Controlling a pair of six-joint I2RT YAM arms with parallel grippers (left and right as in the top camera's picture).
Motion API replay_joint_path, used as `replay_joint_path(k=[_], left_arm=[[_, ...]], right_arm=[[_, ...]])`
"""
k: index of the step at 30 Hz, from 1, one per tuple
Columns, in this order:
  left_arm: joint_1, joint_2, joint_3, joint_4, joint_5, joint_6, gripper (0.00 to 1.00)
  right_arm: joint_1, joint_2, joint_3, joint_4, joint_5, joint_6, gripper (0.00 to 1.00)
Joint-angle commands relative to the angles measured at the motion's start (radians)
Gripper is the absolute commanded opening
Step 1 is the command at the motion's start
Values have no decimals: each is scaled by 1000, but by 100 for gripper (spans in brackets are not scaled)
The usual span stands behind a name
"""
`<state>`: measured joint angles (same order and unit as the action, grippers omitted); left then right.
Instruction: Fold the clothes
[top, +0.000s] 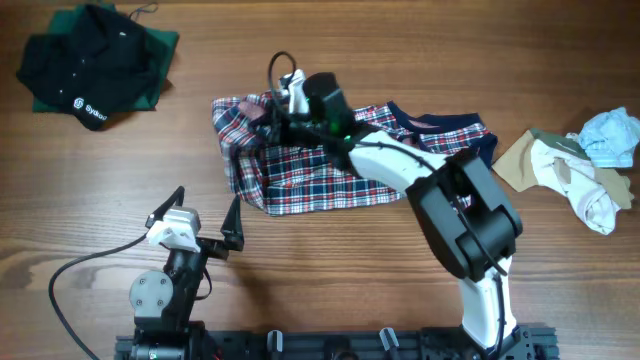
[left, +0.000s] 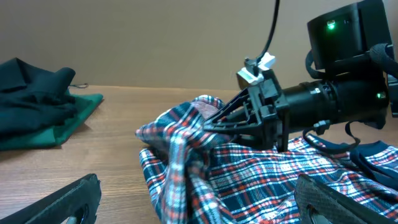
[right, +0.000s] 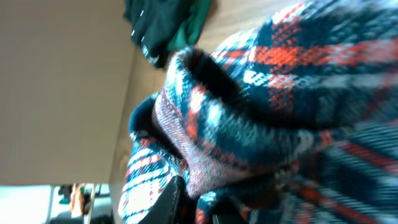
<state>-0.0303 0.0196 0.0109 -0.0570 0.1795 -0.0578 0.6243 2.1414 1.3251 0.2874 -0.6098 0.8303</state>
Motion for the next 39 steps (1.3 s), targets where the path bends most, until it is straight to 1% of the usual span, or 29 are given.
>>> replay_joint_path(k=[1,5,9,12,13,14,15,16,19,21,23,25,27,30,32,33,35,38,39], left_arm=[[6,-3,-5,-4,-10,1,100],[6,-3,-5,-4,-10,1,100],[6,-3,-5,-4,-10,1,100],[6,-3,-5,-4,-10,1,100],[6,-3,-5,-4,-10,1,100],[6,-3,-5,-4,-10,1,100],[6,-3,-5,-4,-10,1,100],[6,-3,-5,-4,-10,1,100],[6,-3,-5,-4,-10,1,100],[6,-3,-5,-4,-10,1,100],[6,-3,-5,-4,-10,1,100],[6,-3,-5,-4,-9,1,100],[6,-3,-5,-4,-10,1,100],[6,-3,-5,-4,-10,1,100],[6,-3,-5,-4,-10,1,100],[6,-3,-5,-4,-10,1,100],[6,-3,-5,-4,-10,1,100],[6,-3,-5,-4,-10,1,100],[6,-3,-5,-4,-10,1,100]], right_arm=[[65,17,6,17,-12,11,10],[135,17,6,79,-8,35,9],[165,17,6,114,-12,54,10],[190,17,6,119,-22,60,14],[201,17,6,120,-24,64,21],[210,17,6,120,-23,71,34],[224,17,6,121,-23,76,54],[230,17,6,125,-24,76,68],[232,17,6,148,-58,89,72],[232,16,6,207,-98,89,72],[216,10,6,274,-125,85,70],[180,-17,6,276,-127,64,71],[131,-52,6,263,-137,40,76],[59,-88,6,259,-190,33,81],[29,-91,6,251,-237,34,81],[23,-91,6,232,-237,26,82],[3,-91,6,189,-227,-41,82],[-56,-91,6,-34,-80,-99,81],[-69,-91,6,-97,-69,-98,79]])
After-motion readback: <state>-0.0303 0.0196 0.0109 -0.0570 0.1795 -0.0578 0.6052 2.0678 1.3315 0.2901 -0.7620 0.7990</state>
